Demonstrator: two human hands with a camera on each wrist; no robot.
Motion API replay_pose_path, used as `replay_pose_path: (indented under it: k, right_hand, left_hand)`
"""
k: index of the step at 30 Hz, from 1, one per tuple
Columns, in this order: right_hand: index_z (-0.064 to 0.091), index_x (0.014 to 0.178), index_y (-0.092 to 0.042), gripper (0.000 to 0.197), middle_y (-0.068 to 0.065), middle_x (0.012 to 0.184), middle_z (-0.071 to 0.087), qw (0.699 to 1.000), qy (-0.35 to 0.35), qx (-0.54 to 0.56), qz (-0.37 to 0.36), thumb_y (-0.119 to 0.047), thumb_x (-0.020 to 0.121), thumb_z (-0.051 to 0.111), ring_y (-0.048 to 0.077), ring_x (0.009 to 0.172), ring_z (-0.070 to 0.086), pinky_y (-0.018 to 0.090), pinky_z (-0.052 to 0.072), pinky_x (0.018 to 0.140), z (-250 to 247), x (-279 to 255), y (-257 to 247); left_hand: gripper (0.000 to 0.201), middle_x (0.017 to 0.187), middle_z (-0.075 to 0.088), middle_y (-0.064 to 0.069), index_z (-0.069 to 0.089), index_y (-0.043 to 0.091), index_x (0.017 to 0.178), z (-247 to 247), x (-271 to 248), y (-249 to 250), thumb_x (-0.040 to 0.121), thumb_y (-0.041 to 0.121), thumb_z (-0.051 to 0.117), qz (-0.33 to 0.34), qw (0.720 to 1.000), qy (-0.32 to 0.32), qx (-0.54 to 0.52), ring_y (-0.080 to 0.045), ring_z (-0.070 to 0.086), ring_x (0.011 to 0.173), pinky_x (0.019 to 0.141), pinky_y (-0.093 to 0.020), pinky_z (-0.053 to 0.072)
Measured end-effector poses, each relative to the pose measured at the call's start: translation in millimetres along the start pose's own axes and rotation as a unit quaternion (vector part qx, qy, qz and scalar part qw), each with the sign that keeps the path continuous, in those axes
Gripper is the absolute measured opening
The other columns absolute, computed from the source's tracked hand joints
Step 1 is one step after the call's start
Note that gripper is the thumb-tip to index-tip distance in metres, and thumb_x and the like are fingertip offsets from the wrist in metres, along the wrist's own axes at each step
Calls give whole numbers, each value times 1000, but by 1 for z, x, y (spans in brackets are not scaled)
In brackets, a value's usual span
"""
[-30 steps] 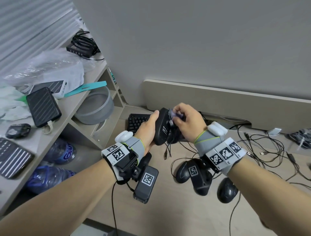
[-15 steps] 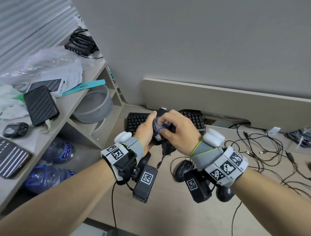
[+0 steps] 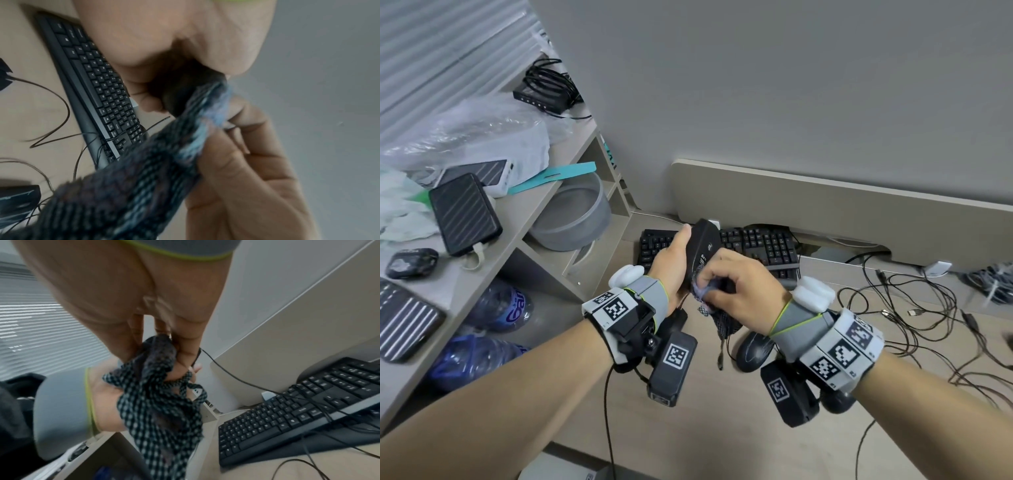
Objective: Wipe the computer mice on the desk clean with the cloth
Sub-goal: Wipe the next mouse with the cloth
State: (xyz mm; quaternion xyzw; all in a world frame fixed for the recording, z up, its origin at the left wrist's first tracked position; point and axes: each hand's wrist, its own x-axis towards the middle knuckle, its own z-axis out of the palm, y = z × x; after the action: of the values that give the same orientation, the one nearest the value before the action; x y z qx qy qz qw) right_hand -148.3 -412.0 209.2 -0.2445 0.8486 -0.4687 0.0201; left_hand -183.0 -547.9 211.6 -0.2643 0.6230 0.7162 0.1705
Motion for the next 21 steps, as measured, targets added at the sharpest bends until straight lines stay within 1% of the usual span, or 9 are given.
replay_pose_path:
  k: [3, 8, 10, 13, 15, 16, 18, 19, 21]
  right_hand:
    - [64, 72, -14, 15, 4, 79, 57, 998, 14, -16, 56, 0, 70, 68, 17, 71, 56, 36, 48, 69, -4, 1, 15]
    - [59, 74, -20, 20, 4, 77, 55, 987, 115, -20, 108, -2, 73, 65, 18, 71, 50, 31, 43, 70, -14, 24, 25]
    - [57, 75, -22, 22, 7, 79, 56, 984, 143, 8, 103, -1, 73, 63, 20, 71, 51, 33, 44, 71, -16, 30, 21]
    - [58, 77, -16, 18, 4, 79, 53, 993, 116, -5, 35, 0, 71, 64, 15, 73, 49, 25, 41, 71, -11, 24, 1]
    - [59, 77, -13, 17, 2, 80, 52, 997, 78, 8, -7, 1, 71, 65, 12, 73, 51, 21, 41, 71, -6, 14, -11]
    - [59, 75, -14, 17, 2, 81, 52, 998, 61, 19, -18, 1, 72, 65, 11, 72, 52, 20, 42, 71, -4, 9, -11]
    - [60, 74, -15, 17, 2, 81, 53, 999, 33, 25, -12, 1, 73, 66, 9, 71, 53, 19, 42, 70, -4, 3, -3]
    - [60, 73, -17, 18, 3, 80, 54, 999, 26, 28, 8, 1, 72, 67, 9, 71, 53, 20, 42, 70, -6, 1, 6]
    - [59, 71, -22, 20, 4, 76, 58, 995, 38, 59, 74, -4, 72, 67, 14, 70, 56, 30, 46, 70, -8, 2, 23]
  left_hand:
    - [43, 78, 69, -11, 66, 11, 81, -1, -1, -3, 93, 50, 53, -2, 1000, -5, 20, -27, 65, 74, 87, -45, 53]
    - [53, 94, 74, -15, 69, 11, 89, 2, -2, -11, 87, 61, 51, 5, 998, -6, 57, -30, 70, 87, 92, -45, 54]
    - [48, 90, 73, -12, 69, 12, 87, 4, -3, -9, 91, 57, 51, 9, 999, -1, 53, -28, 70, 85, 88, -44, 55]
    - [44, 65, 66, -7, 68, 10, 86, 5, -2, 0, 96, 49, 49, 10, 1000, -1, 19, -17, 63, 51, 61, -31, 55]
    - [44, 64, 64, -8, 64, 9, 81, 3, -2, 5, 96, 48, 51, 17, 1000, 5, 17, -18, 59, 45, 47, -27, 48]
    - [44, 67, 66, -9, 65, 8, 82, 2, -1, 6, 95, 48, 52, 14, 1000, 3, 9, -22, 62, 52, 51, -31, 54]
    - [43, 71, 72, -9, 67, 7, 87, 0, 1, 5, 95, 47, 53, 1, 1000, -8, -7, -26, 68, 67, 73, -42, 60]
    - [42, 70, 73, -8, 67, 9, 86, -1, 1, 4, 95, 48, 53, -4, 1000, -11, -8, -25, 69, 67, 74, -41, 60]
    - [39, 69, 72, -6, 65, 12, 85, -1, 2, 2, 96, 47, 52, -1, 1000, -11, -2, -20, 68, 61, 61, -31, 58]
